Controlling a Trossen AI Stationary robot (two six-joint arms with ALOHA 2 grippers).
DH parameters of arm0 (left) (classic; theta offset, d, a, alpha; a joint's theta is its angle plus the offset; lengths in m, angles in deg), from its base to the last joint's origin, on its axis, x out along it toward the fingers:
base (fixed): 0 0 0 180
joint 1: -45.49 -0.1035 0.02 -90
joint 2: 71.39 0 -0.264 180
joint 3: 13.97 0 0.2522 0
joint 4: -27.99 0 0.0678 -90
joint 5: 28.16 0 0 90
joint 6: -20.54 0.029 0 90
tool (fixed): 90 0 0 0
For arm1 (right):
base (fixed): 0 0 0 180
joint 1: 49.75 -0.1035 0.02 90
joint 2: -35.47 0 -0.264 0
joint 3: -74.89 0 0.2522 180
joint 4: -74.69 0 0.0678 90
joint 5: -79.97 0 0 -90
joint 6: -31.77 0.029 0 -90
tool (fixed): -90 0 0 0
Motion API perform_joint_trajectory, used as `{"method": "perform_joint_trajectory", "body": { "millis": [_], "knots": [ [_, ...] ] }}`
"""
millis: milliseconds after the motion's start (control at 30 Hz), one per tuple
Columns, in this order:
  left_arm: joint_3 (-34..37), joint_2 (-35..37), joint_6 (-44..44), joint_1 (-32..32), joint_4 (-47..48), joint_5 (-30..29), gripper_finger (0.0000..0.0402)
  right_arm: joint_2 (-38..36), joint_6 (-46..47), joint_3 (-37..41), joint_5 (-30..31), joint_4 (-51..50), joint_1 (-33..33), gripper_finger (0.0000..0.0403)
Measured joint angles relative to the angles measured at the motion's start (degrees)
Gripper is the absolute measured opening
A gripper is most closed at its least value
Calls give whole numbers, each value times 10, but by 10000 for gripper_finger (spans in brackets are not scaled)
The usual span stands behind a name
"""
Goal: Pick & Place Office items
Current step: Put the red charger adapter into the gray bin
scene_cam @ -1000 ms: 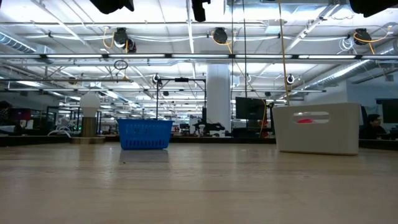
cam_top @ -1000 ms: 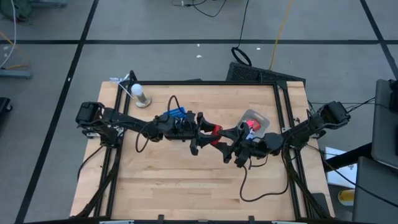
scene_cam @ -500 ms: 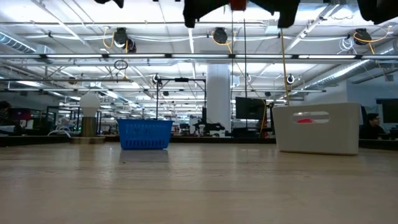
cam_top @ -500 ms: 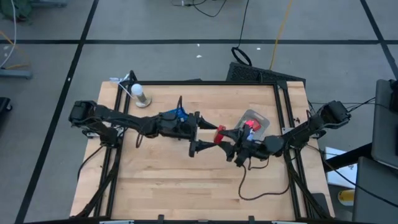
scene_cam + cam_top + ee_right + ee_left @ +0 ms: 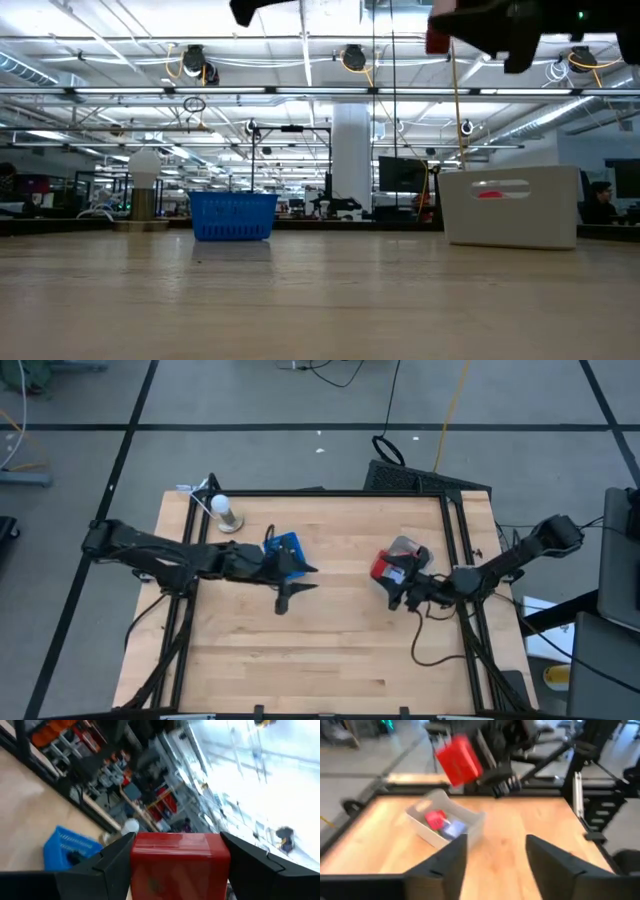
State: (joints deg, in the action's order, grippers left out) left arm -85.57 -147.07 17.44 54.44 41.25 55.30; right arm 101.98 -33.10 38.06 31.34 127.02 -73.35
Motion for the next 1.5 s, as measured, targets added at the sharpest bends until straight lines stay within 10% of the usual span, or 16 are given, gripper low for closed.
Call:
{"method": "perform_joint_trajectory", "body": {
  "millis": [367, 667, 833, 1500],
  "knots": [
    [186, 198, 39, -22, -64, -9, 8, -112, 80, 87, 54, -33, -26, 249],
    [363, 347, -15, -45, -84, 0, 7, -191, 198, 96, 39, -195, -38, 249],
    [418, 363, -16, -45, -113, 0, 8, -252, 313, 96, -81, -319, -29, 249],
    [433, 363, -4, -45, -126, -30, 24, -529, 576, 72, -415, -665, 197, 249]
  ]
}}
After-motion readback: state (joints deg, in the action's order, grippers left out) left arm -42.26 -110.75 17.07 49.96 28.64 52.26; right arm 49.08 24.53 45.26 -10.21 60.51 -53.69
